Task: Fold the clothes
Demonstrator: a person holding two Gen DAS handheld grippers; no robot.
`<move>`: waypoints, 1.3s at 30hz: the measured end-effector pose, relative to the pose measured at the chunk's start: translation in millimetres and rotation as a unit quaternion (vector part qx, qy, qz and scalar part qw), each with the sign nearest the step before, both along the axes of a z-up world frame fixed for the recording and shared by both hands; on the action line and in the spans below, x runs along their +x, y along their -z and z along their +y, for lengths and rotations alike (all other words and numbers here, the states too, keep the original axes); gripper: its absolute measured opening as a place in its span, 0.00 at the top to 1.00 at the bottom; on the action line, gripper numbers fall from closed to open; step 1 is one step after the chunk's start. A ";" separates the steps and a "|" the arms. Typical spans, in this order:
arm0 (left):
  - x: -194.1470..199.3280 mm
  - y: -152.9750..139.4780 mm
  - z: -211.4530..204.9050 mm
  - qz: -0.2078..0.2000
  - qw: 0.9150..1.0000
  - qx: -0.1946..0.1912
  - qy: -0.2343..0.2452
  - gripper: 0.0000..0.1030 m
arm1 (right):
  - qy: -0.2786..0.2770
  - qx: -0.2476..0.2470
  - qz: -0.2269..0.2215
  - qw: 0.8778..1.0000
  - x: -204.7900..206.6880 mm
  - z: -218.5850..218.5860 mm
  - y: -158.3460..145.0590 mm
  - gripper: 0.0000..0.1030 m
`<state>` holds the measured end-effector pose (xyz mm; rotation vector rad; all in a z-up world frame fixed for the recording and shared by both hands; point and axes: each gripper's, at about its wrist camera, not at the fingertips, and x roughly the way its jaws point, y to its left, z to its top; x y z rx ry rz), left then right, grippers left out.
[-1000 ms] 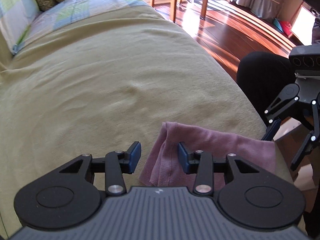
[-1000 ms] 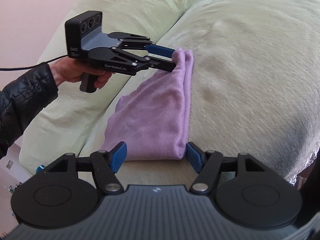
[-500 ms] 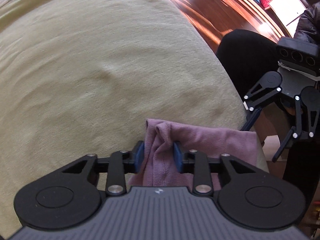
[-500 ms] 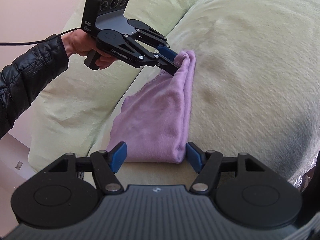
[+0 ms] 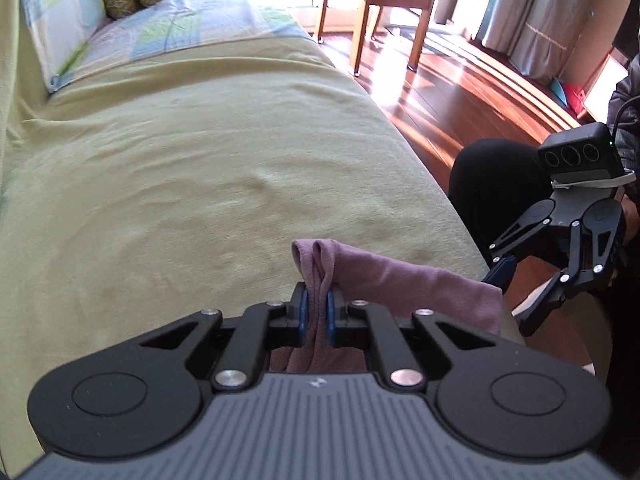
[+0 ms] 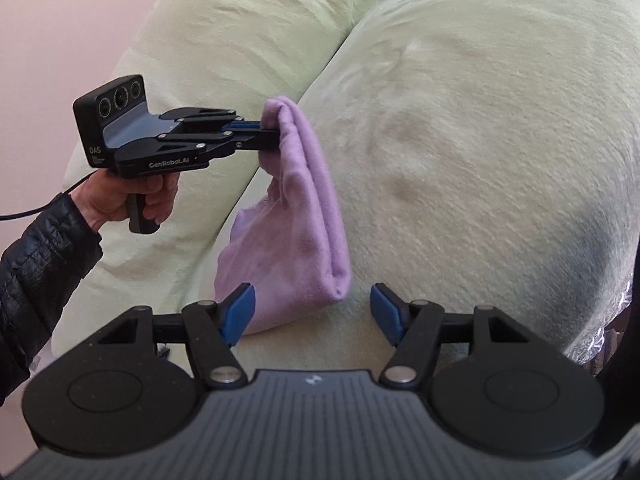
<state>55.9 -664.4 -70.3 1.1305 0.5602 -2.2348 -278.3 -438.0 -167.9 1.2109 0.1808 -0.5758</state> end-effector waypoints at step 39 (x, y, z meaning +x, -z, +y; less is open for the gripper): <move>-151.1 34.3 -282.6 0.052 0.979 -0.099 -0.174 0.93 | 0.059 -0.129 0.133 0.981 -202.4 -314.4 -16.7 0.93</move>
